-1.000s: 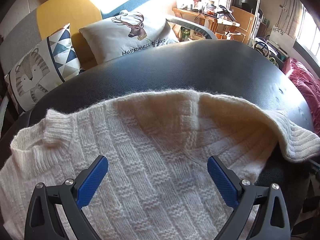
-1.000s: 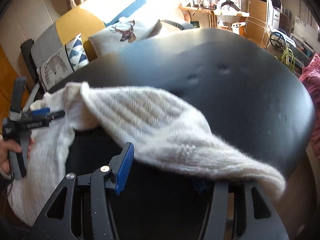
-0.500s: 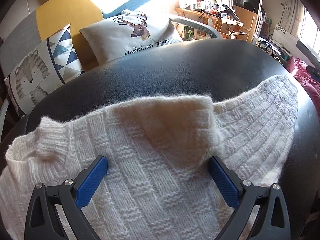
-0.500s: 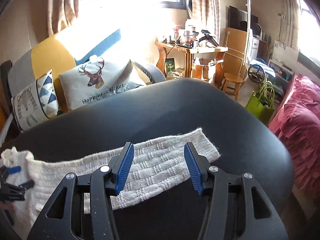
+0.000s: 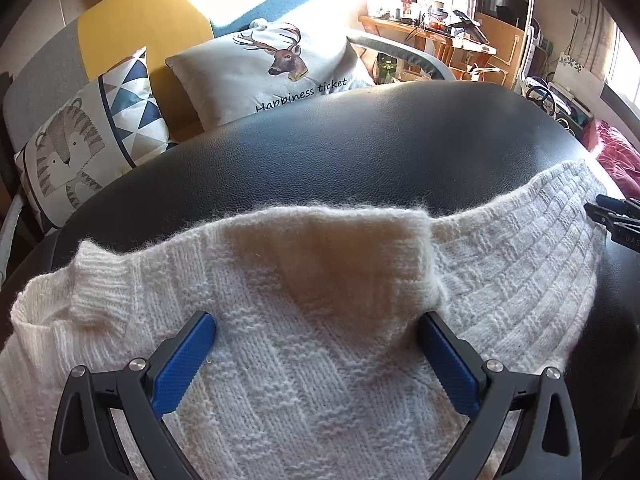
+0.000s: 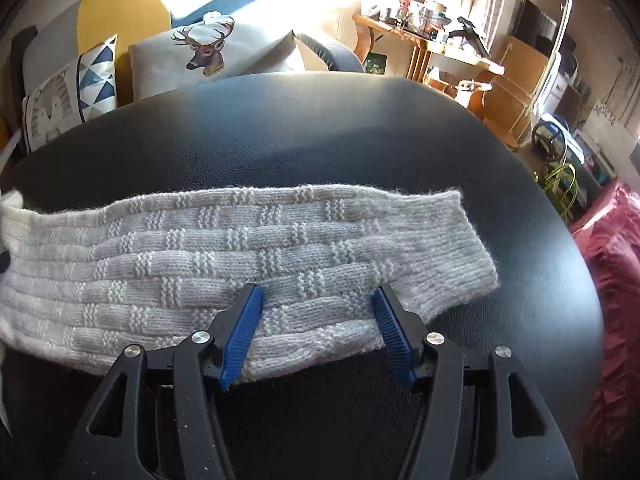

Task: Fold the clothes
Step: 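Release the sleeve and smooth it flat along the body with the right gripper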

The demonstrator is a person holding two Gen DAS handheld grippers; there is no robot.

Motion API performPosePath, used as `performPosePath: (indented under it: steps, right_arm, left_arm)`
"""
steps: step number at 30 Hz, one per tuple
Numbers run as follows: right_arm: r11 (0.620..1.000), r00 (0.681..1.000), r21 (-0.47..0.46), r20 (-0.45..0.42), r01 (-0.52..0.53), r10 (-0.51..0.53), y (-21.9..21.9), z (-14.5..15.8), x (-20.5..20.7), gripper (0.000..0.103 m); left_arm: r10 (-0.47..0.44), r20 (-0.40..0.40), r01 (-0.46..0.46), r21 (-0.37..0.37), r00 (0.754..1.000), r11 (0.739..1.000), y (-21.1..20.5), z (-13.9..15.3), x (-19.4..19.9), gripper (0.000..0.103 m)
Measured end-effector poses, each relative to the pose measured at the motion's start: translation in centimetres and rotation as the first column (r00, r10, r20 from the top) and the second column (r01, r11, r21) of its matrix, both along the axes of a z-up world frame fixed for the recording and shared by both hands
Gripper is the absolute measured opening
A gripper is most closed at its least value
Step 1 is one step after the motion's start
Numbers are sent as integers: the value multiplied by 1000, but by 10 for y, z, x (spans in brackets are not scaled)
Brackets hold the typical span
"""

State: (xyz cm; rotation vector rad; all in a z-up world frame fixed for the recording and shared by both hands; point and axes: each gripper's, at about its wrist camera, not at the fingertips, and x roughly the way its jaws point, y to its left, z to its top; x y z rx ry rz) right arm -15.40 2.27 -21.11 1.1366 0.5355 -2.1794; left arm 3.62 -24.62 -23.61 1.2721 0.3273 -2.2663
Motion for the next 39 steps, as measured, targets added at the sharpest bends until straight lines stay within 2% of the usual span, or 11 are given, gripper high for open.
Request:
performPosePath:
  steps: [6, 10, 19, 22, 23, 27, 29, 32, 34, 37, 39]
  right_arm:
    - [999, 999, 4, 27, 37, -38, 38, 3, 25, 65]
    - [994, 994, -22, -3, 107, -108, 59, 2, 49, 66]
    - [973, 972, -30, -54, 228, -230, 54, 12, 66, 67]
    - [974, 964, -55, -142, 221, -227, 48, 30, 72, 67]
    - [976, 966, -52, -141, 213, -219, 46, 31, 69, 68]
    - [979, 978, -5, -29, 206, -206, 43, 4, 56, 70]
    - [973, 973, -33, -38, 227, -228, 50, 1, 61, 77]
    - [966, 965, -59, -63, 253, -256, 55, 0, 72, 78]
    - [961, 959, -60, -77, 269, -273, 55, 0, 77, 78]
    - [946, 948, -68, -27, 316, -318, 53, 11, 79, 78]
    - [945, 955, -150, -10, 291, -296, 49, 26, 89, 78]
  left_arm:
    - [13, -10, -13, -7, 1000, 1000, -4, -1, -5, 103]
    - [5, -16, -5, -8, 1000, 1000, -10, -2, -11, 103]
    - [3, -13, -4, -35, 1000, 999, -24, -4, -29, 103]
    - [8, -13, -9, -51, 1000, 999, -28, -5, -32, 103]
    - [10, -13, -11, -56, 1000, 998, -30, -5, -33, 103]
    - [20, -14, -21, -64, 1000, 998, -34, -6, -37, 103]
    - [23, -18, -24, -60, 1000, 998, -37, -7, -38, 103]
    - [23, -25, -24, -51, 999, 998, -39, -7, -38, 103]
    - [22, -32, -23, -40, 999, 999, -41, -7, -37, 103]
    - [17, -23, -17, -19, 1000, 1000, -40, -4, -35, 103]
    - [23, -23, -23, 6, 999, 1000, -37, 1, -31, 103]
